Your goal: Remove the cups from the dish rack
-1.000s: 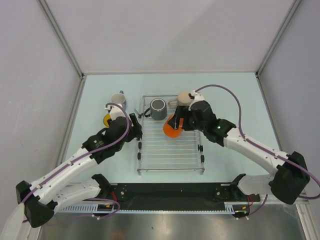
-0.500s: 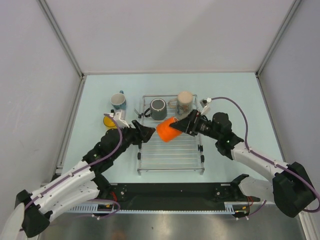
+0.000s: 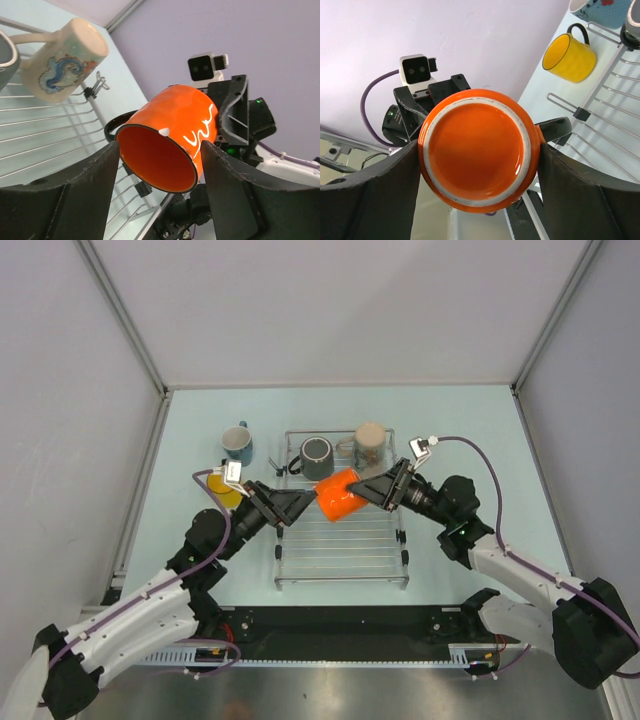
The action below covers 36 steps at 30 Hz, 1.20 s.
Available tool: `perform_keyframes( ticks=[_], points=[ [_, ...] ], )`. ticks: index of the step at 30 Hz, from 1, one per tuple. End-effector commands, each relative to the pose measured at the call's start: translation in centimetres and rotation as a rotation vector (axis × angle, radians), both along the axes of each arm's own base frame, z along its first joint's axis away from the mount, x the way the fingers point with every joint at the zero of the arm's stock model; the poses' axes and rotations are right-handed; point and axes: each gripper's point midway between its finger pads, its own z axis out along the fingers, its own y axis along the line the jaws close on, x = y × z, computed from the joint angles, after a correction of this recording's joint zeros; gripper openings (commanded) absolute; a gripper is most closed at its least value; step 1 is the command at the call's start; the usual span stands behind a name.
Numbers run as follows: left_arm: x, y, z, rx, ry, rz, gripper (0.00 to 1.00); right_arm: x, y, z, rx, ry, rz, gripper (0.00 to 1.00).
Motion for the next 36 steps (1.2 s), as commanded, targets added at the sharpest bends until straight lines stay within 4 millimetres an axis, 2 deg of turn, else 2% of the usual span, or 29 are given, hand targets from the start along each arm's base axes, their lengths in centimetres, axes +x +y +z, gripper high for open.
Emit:
perform_keyframes(
  ticks=[1, 15, 25, 30, 33, 34, 36],
  points=[
    [-1.1, -0.4, 2.7, -0.099, -0.051, -0.061, 0.71, -1.1, -0.4, 4.4, 0.120, -0.121, 0.018, 0.00],
    [-1.8, -2.5, 3.4, -0.167, -0.035, -0.166, 0.66, -2.2, 1.4, 3.9, 0.129, -0.118, 0.078, 0.00],
    [-2.1, -3.8, 2.9, -0.155, -0.026, -0.203, 0.38, -3.6, 2.9, 3.5, 0.133, -0.122, 0.147, 0.00],
    [-2.4, -4.3, 2.7, -0.158, -0.017, -0.230, 0.38, -4.3, 4.0, 3.0, 0.132, -0.110, 0.191, 0.00],
    [-2.5, -4.6, 2.8, -0.162, -0.024, -0.248, 0.15, -4.8, 4.5, 2.7, 0.132, -0.104, 0.217, 0.00],
    [-2.5, -4.7, 2.8, -0.161, -0.025, -0.251, 0.00, -4.9, 4.6, 2.6, 0.130, -0.101, 0.225, 0.00],
    [-2.6, -4.8, 2.9, -0.160, -0.024, -0.260, 0.00, -5.1, 4.8, 2.3, 0.124, -0.092, 0.239, 0.00]
  ],
)
